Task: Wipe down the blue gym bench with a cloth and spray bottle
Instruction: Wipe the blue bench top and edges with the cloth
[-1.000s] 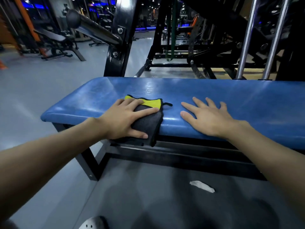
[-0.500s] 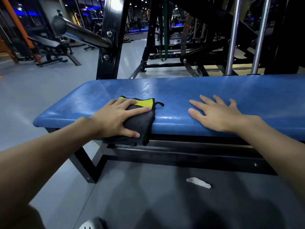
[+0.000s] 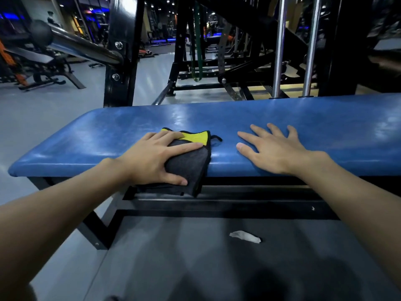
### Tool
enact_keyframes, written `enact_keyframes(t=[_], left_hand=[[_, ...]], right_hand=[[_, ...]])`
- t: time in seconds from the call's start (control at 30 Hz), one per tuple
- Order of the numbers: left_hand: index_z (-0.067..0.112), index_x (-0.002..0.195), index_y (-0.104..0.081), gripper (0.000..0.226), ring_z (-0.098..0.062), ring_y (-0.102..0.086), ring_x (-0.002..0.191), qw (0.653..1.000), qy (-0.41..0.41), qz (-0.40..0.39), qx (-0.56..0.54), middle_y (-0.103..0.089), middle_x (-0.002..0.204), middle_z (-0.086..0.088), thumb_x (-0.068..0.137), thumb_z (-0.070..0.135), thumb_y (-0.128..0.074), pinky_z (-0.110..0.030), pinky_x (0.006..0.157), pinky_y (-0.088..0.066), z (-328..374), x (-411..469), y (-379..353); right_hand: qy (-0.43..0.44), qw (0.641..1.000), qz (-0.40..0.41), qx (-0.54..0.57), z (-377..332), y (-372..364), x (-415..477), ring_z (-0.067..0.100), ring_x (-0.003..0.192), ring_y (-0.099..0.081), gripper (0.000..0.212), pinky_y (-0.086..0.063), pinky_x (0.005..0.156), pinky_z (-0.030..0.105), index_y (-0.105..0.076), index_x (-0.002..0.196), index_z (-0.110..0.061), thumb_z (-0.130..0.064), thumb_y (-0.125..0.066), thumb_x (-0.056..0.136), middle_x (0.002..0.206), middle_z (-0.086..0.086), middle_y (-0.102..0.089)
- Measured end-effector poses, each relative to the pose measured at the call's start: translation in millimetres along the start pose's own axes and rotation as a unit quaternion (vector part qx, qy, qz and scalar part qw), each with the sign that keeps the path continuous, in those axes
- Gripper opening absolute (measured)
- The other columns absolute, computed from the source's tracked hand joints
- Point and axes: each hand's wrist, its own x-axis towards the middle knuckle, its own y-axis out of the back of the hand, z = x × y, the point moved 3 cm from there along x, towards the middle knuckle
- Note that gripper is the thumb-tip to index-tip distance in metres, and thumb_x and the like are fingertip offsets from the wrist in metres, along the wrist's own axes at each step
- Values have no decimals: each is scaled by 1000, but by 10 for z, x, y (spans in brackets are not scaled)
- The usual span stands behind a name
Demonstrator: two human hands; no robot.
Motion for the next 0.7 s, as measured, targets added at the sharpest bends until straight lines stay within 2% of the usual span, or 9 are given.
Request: enact_keyframes(t=[0.17, 0.3, 0.53, 0.6, 0.7], left_hand=[[63, 145, 1, 88, -29, -37, 137, 1000, 6, -18, 15, -36, 152, -5, 68, 94, -28, -48, 108, -31, 361, 350, 39], [61, 149, -2, 90, -29, -37, 135, 1000, 9, -4, 19, -36, 151, -4, 68, 93, -24, -47, 107, -29, 784, 660, 30], [58, 152, -11, 88, -24, -39, 135, 1000, -5, 3, -8, -39, 151, 1, 74, 90, -38, -43, 105, -36, 468, 333, 45], [57, 152, -13, 88, -26, -40, 135, 1000, 1, -4, -4, -40, 151, 0, 74, 90, -37, -44, 106, -36, 447, 321, 32], [59, 150, -7, 88, -29, -40, 135, 1000, 7, -18, 8, -40, 152, -4, 72, 93, -30, -47, 107, -34, 571, 478, 51]], right_hand=[[-20, 1000, 1, -3, 306, -42, -187, 26, 153, 4, 67, 4, 117, 62, -5, 153, -52, -76, -3, 90, 167, -12, 0], [-31, 999, 10, 3, 370, -42, -218, 26, 153, 1, 67, 0, 118, 62, -6, 154, -50, -74, -3, 91, 167, -12, -1], [-19, 999, 10, 26, 362, -39, -198, 28, 153, 1, 67, -1, 117, 62, -10, 154, -48, -74, -7, 92, 167, -10, -3], [-9, 999, 18, 30, 380, -45, -230, 26, 153, 1, 65, 0, 118, 61, -11, 155, -47, -71, -7, 94, 167, -10, -4], [2, 996, 58, 66, 476, -51, -352, 17, 153, -4, 57, 0, 120, 54, -23, 154, -41, -60, -14, 101, 166, -11, -13]])
